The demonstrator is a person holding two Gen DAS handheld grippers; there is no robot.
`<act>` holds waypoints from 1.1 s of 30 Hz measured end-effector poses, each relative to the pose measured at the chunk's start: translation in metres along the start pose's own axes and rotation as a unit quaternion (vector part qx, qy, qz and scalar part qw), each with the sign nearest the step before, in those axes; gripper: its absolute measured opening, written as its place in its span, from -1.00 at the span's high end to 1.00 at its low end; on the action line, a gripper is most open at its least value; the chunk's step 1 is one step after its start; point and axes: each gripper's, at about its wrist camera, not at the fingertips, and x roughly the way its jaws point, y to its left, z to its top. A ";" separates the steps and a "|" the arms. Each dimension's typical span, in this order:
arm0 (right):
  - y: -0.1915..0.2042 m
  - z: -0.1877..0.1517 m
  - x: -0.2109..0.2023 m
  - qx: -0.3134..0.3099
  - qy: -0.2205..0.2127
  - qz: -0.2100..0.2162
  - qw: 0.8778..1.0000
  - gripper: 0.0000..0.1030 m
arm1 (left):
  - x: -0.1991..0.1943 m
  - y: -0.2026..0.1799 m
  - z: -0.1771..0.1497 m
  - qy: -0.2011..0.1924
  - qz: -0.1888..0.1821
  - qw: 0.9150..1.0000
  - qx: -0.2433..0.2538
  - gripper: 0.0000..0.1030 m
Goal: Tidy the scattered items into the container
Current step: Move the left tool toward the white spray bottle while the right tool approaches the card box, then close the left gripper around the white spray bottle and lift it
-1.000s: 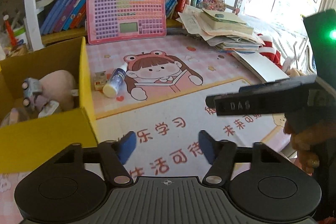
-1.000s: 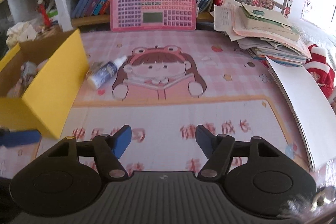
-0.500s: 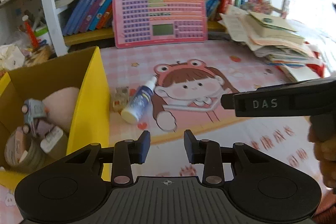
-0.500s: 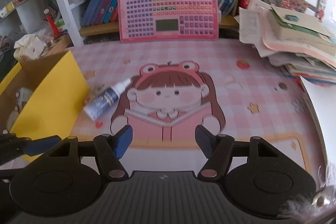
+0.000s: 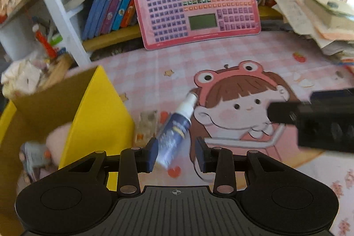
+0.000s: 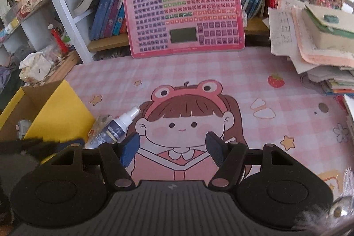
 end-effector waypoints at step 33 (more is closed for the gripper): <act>-0.042 -0.004 0.005 0.042 0.008 -0.021 0.999 -0.27 | 0.060 0.000 0.021 0.089 -0.064 0.988 -0.108 0.39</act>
